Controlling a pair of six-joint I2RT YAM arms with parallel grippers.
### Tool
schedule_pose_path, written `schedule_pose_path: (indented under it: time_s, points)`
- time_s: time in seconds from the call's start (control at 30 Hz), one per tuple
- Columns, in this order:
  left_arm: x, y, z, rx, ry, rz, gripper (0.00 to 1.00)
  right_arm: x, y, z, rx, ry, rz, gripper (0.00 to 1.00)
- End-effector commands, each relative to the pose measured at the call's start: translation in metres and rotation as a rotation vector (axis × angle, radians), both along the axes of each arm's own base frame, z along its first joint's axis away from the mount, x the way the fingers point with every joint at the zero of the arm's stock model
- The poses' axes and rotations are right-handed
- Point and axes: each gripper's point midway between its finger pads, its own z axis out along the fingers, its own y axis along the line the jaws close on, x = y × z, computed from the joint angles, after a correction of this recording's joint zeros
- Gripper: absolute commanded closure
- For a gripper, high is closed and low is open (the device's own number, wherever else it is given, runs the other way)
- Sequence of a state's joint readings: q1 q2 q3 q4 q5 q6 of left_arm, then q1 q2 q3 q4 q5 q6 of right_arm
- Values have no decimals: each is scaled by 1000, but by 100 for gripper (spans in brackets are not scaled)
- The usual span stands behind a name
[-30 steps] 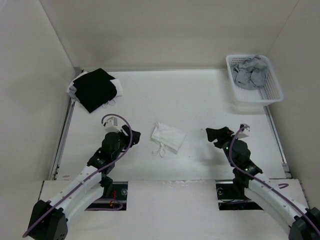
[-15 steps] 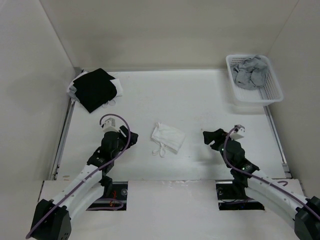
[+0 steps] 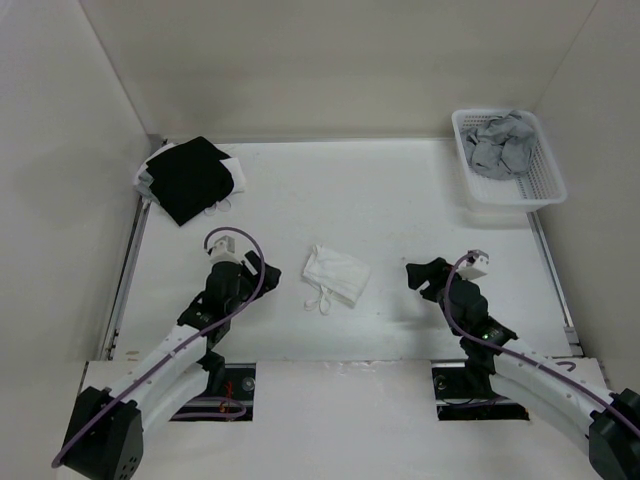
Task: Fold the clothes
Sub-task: Fold the tank top
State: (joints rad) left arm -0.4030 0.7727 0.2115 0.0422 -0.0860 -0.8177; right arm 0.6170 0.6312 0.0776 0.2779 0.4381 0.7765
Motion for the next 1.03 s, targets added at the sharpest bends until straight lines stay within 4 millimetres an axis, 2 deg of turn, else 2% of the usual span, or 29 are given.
schedule_pose_path:
  time_s: [0.0, 0.17, 0.27, 0.3, 0.37, 0.47, 0.57, 0.67, 0.73, 0.87, 1.0]
  points:
    - [11, -9, 17, -20, -64, -26, 34, 9, 6, 32, 36, -84, -5, 27]
    - [16, -21, 17, -20, -92, -61, 32, 9, 5, 33, 38, -87, -5, 28]
    - [22, -36, 22, -12, -119, -109, 30, 8, 6, 32, 39, -85, 2, 38]
    - [24, -41, 23, -4, -129, -124, 29, 8, 8, 33, 40, -85, 8, 54]
    - [28, -50, 25, 9, -139, -156, 28, 8, 9, 31, 32, -78, 15, 70]
    - [32, -56, 26, 16, -143, -172, 28, 9, 12, 31, 26, -72, 23, 76]
    - [31, -56, 29, -6, -142, -161, 28, 8, 12, 30, 22, -70, 27, 71]
    - [26, -47, 29, -34, -129, -133, 27, 8, 11, 32, 28, -79, 22, 51]
    - [23, -39, 26, -34, -113, -111, 26, 7, 10, 33, 35, -85, 20, 42]
    - [20, -22, 19, -11, -95, -70, 31, 6, 11, 33, 42, -88, 24, 37]
    - [21, -22, 14, -3, -73, -67, 29, 6, 10, 33, 40, -87, 21, 37]
